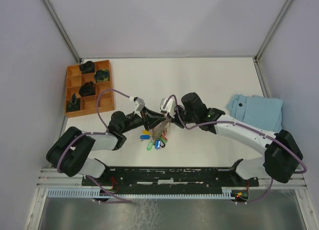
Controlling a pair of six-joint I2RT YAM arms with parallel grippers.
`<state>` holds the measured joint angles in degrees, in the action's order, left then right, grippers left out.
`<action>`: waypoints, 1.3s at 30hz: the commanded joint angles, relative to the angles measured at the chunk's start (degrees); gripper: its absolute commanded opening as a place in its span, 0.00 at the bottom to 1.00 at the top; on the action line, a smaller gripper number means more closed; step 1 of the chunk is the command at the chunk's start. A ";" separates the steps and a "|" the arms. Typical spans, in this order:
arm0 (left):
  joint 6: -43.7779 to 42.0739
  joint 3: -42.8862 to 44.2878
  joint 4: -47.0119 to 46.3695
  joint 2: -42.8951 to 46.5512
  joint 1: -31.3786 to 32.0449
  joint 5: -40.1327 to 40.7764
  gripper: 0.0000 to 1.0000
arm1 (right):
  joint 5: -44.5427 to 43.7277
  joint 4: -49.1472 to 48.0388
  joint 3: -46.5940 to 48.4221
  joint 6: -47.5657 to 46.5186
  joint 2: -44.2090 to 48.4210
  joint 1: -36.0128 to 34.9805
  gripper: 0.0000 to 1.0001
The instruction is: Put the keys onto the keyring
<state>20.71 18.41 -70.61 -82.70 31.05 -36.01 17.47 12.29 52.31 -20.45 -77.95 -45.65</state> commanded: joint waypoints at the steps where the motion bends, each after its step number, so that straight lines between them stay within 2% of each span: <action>1: -5.21 1.18 5.29 3.43 -0.07 -1.37 0.37 | 0.50 1.88 4.86 -3.62 0.52 -0.32 0.01; 6: -7.96 3.05 11.11 4.07 -0.13 -5.68 0.46 | 1.23 6.38 8.15 -6.07 -0.61 -0.32 0.01; 11: -9.48 5.66 15.33 1.37 -0.04 -9.10 0.48 | 1.93 9.06 10.02 -5.80 -1.86 -0.30 0.01; 14: -9.26 6.17 16.01 -0.09 -0.10 -8.00 0.48 | -4.51 11.56 9.91 -1.59 -3.35 -0.32 0.01; 17: -10.63 7.71 20.36 -1.37 -0.11 -5.72 0.48 | -11.15 14.99 9.58 6.83 -4.73 0.57 0.13; 21: -11.34 8.21 22.21 -1.89 -0.12 -4.73 0.48 | -11.58 17.13 6.89 13.98 -4.75 2.80 0.21; 27: -14.37 9.53 27.51 -2.48 -0.05 -3.77 0.48 | -8.12 9.18 -1.98 25.89 -4.05 5.07 0.29; 39: -14.49 11.54 29.03 -6.52 -0.02 -5.17 0.48 | -2.94 -15.18 -16.40 38.13 -4.86 9.70 0.26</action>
<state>8.91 27.92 -41.30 -88.49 30.98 -40.58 12.64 10.00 38.24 11.90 -83.20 -36.86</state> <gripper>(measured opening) 0.477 0.264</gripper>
